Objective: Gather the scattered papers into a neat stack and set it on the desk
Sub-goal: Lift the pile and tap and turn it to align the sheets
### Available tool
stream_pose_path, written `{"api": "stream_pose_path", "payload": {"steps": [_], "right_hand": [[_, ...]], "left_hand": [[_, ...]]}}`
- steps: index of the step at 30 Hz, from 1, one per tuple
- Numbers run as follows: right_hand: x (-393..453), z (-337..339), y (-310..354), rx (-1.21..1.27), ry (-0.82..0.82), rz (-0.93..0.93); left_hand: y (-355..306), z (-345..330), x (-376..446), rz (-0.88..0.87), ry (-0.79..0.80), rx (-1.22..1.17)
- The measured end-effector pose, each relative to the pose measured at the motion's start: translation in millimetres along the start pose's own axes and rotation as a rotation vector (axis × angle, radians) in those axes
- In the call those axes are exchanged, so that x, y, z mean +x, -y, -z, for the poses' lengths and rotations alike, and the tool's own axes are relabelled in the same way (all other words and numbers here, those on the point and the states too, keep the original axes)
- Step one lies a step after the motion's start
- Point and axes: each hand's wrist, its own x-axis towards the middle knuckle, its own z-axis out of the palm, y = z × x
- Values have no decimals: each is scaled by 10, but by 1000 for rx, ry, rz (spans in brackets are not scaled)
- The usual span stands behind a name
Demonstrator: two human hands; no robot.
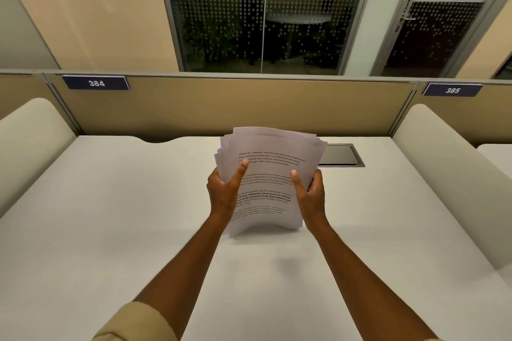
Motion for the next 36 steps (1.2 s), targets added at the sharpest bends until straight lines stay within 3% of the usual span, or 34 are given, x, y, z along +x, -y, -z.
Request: {"api": "stream_pose_path", "payload": {"steps": [10, 21, 36], "right_hand": [[213, -51, 375, 29, -115, 90], [303, -172, 698, -72, -358, -15], [350, -209, 706, -116, -399, -92]], "left_hand": [[-361, -98, 159, 44, -155, 85], [-479, -155, 238, 56, -254, 158], [-445, -165, 255, 72, -300, 141]]}}
